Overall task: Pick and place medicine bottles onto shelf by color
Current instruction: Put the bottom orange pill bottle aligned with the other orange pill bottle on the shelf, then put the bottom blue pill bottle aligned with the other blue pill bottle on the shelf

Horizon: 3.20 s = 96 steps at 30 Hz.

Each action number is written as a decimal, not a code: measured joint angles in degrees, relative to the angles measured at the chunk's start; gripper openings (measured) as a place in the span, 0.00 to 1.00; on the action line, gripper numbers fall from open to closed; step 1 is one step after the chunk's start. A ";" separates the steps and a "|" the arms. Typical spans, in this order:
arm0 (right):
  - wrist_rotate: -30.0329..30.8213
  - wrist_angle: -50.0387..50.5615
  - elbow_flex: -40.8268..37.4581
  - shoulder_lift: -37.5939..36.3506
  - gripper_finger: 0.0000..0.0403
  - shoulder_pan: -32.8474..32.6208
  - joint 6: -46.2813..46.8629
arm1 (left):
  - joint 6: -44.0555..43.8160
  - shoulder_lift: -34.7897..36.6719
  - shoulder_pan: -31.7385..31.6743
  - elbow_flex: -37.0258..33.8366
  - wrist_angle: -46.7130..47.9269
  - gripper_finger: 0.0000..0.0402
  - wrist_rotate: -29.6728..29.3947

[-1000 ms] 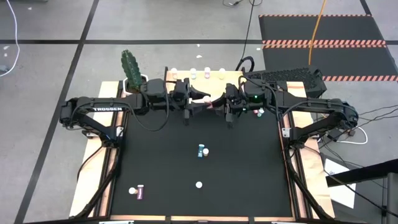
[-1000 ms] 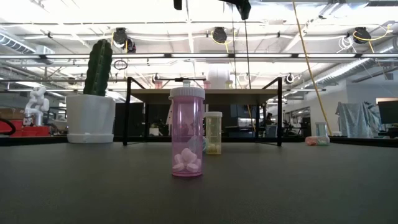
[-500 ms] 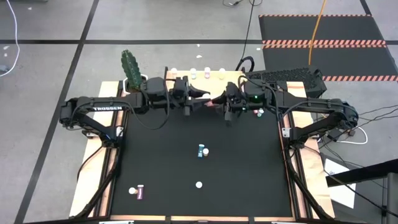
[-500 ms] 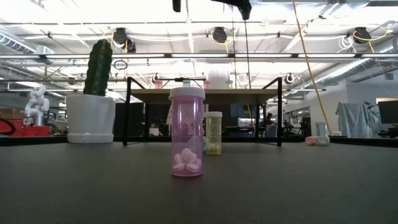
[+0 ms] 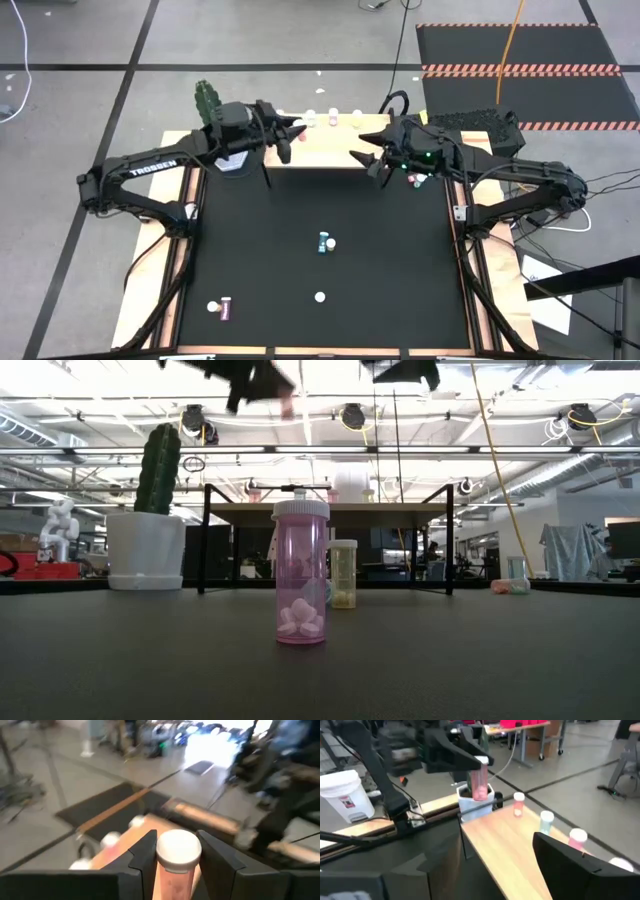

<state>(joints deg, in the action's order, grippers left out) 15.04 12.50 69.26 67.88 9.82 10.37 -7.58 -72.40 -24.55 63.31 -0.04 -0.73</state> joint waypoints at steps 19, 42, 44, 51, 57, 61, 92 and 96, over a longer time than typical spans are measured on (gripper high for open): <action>0.23 -12.33 -15.73 -3.98 0.61 -0.92 11.00 | 6.67 -0.35 -12.94 -23.46 -18.34 0.32 -1.61; 1.65 -14.85 -15.70 -4.02 0.61 -0.11 8.00 | 4.66 -3.06 -15.28 -23.65 -20.43 0.32 1.28; 1.65 -14.83 -15.70 -4.02 0.61 -0.11 7.94 | 4.70 -3.04 -15.30 -23.64 -20.03 0.32 1.28; 1.46 -14.83 -15.70 -4.00 0.61 -0.11 7.81 | 5.03 -3.06 -15.28 -23.63 -19.07 0.40 1.22; 1.39 -14.83 -15.70 -4.00 0.61 -0.11 7.87 | 6.81 -3.06 -15.28 -23.63 -19.16 0.57 0.72; 1.26 -14.83 -15.70 -4.00 0.61 -0.11 7.96 | 7.35 -2.26 -15.28 -23.63 -19.35 0.67 0.72; -15.70 -13.46 -15.70 -10.89 0.61 -1.75 13.30 | 0.91 16.91 19.13 -13.54 10.28 0.80 -19.14; -17.43 -6.01 -15.70 -12.80 0.61 -1.83 20.04 | -5.24 9.59 27.03 -11.18 9.57 0.80 -24.83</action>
<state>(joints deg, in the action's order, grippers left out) -2.40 6.48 53.56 55.07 7.99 30.41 -12.81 -62.81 2.48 52.13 9.53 -25.55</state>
